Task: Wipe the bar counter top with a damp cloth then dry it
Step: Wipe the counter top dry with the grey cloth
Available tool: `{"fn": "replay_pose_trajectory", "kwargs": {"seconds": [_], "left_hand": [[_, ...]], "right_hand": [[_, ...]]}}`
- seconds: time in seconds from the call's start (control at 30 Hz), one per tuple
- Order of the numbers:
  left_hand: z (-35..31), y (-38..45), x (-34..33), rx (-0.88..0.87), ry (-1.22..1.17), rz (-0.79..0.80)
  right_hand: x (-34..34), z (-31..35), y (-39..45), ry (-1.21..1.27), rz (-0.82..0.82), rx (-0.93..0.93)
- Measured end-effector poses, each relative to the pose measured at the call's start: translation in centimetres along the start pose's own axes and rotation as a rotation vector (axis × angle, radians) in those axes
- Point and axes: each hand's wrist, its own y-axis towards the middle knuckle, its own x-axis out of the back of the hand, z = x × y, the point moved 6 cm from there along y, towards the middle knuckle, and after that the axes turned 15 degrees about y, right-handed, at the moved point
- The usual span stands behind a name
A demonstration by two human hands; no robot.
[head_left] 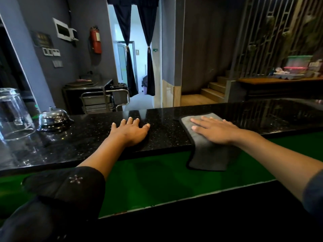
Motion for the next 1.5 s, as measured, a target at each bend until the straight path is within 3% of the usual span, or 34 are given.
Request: {"fn": "replay_pose_trajectory", "kwargs": {"seconds": [0.13, 0.3, 0.57, 0.67, 0.77, 0.87, 1.13, 1.5], "left_hand": [[-0.1, 0.3, -0.1, 0.009, -0.003, -0.005], [0.1, 0.2, 0.1, 0.027, -0.006, -0.014], [-0.5, -0.4, 1.2, 0.019, 0.067, -0.093], [-3.3, -0.6, 2.8, -0.036, 0.066, -0.156], [-7.6, 0.5, 3.9, -0.049, -0.09, -0.096], [-11.2, 1.6, 3.4, -0.051, -0.086, -0.068], [-11.7, 2.9, 1.2, 0.007, -0.031, 0.025], [-11.7, 2.7, 1.4, -0.011, 0.061, 0.012]], "right_hand": [[0.8, -1.7, 3.3, -0.014, -0.032, -0.093], [0.6, 0.8, 5.8, -0.021, -0.046, -0.094], [-0.4, -1.1, 0.1, -0.015, 0.106, 0.2], [0.7, -3.2, 0.9, -0.011, 0.093, 0.205], [1.4, -2.6, 4.3, 0.009, 0.05, 0.121], [1.3, -1.3, 6.5, -0.005, 0.035, 0.06], [1.2, -4.8, 3.2, -0.018, 0.173, 0.297], [-0.7, 2.6, 16.9, -0.057, 0.118, 0.276]]}}
